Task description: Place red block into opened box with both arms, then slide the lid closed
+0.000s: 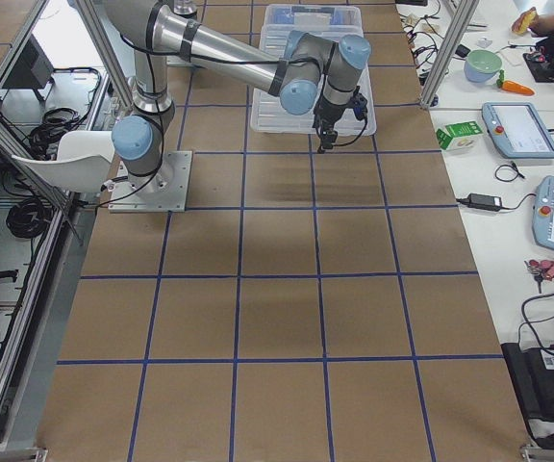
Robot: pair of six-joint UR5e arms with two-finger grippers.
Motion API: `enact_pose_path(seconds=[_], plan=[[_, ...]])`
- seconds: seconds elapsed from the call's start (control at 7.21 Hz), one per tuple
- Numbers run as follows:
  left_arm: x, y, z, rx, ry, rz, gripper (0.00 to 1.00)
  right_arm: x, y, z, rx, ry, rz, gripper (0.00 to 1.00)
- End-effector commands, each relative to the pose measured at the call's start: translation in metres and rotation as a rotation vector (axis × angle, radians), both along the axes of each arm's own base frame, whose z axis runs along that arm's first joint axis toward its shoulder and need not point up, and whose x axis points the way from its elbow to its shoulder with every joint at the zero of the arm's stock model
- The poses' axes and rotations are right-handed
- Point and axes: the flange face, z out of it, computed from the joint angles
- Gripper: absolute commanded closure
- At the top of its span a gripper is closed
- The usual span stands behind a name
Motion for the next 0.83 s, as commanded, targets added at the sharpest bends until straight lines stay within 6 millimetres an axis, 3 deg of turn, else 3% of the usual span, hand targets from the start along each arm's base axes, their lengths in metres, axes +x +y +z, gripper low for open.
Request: enact_pose_path(seconds=[0.0,0.42,0.69], plan=[[0.019,-0.018,-0.047,0.037,0.025,0.022,0.0,-0.019,0.001,-0.001,0.003,-0.006,0.028,0.0],[0.024,-0.037,-0.099,0.026,0.075,0.116,0.0,-0.036,0.002,-0.002,0.012,0.008,0.018,0.0],[0.028,-0.043,-0.124,0.007,0.067,0.196,0.0,-0.036,0.002,-0.001,0.011,0.009,0.018,0.0]])
